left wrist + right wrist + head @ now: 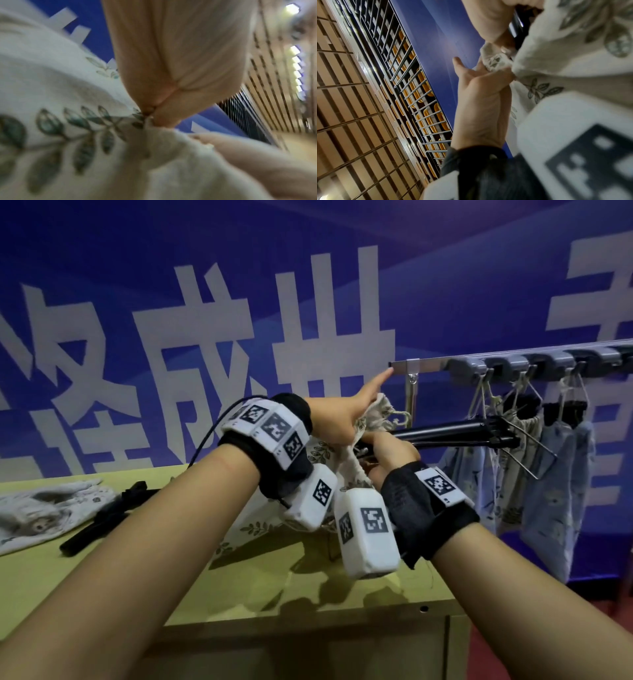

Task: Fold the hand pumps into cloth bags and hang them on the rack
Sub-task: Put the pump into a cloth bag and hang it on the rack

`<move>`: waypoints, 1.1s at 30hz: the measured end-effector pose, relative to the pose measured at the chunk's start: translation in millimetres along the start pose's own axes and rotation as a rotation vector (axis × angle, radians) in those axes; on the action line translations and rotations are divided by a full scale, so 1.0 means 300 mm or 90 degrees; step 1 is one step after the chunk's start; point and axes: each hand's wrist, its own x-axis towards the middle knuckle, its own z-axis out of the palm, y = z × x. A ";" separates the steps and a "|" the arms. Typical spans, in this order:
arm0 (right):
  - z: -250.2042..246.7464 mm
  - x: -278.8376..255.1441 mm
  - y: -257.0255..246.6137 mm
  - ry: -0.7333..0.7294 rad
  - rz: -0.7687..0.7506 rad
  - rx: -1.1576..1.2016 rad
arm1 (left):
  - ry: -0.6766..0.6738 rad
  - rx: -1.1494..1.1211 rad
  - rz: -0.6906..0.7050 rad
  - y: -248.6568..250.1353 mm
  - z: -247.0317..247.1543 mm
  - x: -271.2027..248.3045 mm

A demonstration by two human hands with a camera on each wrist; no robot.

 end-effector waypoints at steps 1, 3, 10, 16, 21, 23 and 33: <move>-0.002 0.000 0.006 -0.003 0.001 0.002 | 0.002 0.035 -0.006 -0.008 -0.005 0.007; -0.006 0.005 0.008 0.009 0.006 0.020 | 0.017 0.040 -0.025 -0.018 -0.012 0.018; -0.005 -0.022 -0.034 -0.059 0.032 0.081 | 0.066 0.259 -0.147 -0.001 0.003 0.030; -0.025 -0.061 -0.083 -0.213 0.077 0.218 | 0.109 0.158 -0.193 -0.019 0.043 0.063; -0.017 -0.056 -0.116 -0.249 -0.012 0.140 | 0.172 0.116 -0.220 -0.032 0.007 0.058; -0.027 -0.054 -0.135 -0.255 -0.044 0.116 | 0.202 0.115 -0.235 -0.035 -0.019 0.047; -0.090 -0.051 -0.216 -0.186 -0.066 -0.262 | 0.374 0.009 -0.222 0.072 -0.113 0.001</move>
